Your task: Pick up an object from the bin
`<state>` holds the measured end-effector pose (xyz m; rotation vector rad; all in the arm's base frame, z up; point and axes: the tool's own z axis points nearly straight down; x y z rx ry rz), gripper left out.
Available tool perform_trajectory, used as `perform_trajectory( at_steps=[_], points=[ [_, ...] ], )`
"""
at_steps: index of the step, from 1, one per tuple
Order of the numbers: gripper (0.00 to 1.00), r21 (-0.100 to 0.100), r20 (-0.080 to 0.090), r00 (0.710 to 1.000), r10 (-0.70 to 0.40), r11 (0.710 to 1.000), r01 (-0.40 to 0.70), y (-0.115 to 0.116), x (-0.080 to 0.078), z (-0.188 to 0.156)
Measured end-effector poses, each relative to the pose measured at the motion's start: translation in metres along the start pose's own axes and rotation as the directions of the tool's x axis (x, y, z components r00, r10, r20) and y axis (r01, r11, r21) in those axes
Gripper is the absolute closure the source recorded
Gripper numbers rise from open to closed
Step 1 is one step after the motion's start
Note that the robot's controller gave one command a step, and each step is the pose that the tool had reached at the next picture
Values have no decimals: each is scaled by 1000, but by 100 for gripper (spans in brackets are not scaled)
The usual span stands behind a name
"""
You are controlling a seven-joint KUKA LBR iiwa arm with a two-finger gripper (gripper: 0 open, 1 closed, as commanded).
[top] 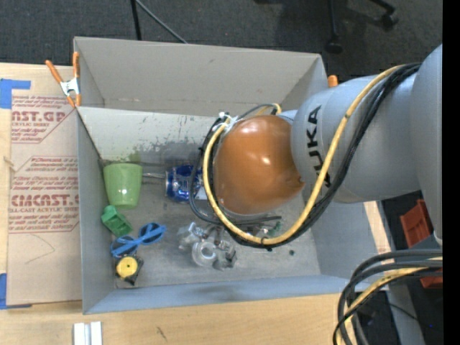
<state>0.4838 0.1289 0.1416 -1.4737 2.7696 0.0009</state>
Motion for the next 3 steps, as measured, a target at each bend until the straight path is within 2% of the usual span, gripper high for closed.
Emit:
perform_trajectory(
  at_steps=[1,2,3],
  points=[
    [100,0,0,1000,1,1000,-1,0,-1,-32],
    [100,-1,-2,1000,2,1000,-2,0,-2,-35],
    [100,0,0,1000,3,1000,-3,1,-3,-58]
  ],
)
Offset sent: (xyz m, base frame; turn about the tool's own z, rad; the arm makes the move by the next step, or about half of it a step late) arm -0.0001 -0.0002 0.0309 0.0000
